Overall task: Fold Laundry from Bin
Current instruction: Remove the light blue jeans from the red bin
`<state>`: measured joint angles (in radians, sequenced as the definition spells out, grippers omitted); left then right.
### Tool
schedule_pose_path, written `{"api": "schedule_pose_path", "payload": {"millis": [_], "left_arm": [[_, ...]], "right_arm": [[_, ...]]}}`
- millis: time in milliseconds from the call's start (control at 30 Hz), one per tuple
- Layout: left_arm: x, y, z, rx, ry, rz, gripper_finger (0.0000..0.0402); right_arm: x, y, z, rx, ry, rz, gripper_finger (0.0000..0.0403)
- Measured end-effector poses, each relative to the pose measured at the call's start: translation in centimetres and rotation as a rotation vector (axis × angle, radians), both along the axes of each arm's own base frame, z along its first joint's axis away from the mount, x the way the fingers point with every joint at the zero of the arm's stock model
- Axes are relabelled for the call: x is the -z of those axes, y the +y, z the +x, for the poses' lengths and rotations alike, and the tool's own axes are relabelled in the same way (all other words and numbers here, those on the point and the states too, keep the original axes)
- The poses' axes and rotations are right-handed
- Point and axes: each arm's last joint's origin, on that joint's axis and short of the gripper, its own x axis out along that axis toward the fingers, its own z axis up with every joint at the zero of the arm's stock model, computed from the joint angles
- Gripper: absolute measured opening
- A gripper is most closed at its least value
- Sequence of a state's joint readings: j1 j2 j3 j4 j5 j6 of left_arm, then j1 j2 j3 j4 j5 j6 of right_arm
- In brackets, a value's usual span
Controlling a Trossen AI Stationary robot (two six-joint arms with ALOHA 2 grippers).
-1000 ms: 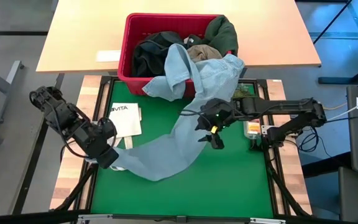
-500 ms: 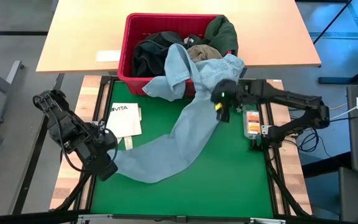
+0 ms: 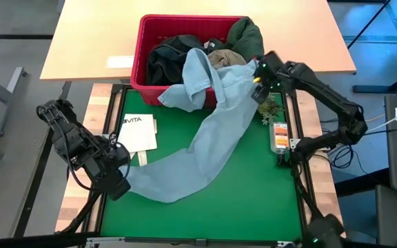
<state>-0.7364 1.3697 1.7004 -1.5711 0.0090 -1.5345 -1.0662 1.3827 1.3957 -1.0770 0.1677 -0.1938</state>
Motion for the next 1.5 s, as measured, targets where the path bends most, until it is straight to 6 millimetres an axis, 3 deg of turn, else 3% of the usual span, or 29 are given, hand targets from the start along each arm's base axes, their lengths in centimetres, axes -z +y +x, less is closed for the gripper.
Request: {"api": "schedule_pose_path", "payload": {"millis": [267,767,967,1167,1300,1500], "left_arm": [[0.0,0.0,0.0,-0.001,-0.002,0.002,0.0002],[0.0,0.1,0.1,-0.011,-0.019,0.020,0.0002],[0.0,0.1,0.1,-0.011,-0.019,0.020,0.0002],[0.0,0.1,0.1,-0.015,-0.028,0.030,0.0002],[0.0,0.1,0.1,-0.017,-0.032,0.034,0.0002],[0.0,0.1,0.1,-0.018,-0.032,0.035,0.0002]], "right_arm": [[-0.3,-2.2,-3.0,-0.013,-0.268,0.032,0.0218],[-0.6,-2.1,-3.0,-0.021,-0.296,0.046,0.0218],[-3.6,-1.5,-3.1,-0.027,-0.315,0.005,0.0218],[-6.4,-1.9,-3.5,0.083,-0.262,-0.183,0.0218],[-5.6,-2.9,-3.4,0.137,-0.215,-0.176,0.0218],[-2.3,-5.6,-2.7,0.272,-0.145,-0.058,0.0218]]}}
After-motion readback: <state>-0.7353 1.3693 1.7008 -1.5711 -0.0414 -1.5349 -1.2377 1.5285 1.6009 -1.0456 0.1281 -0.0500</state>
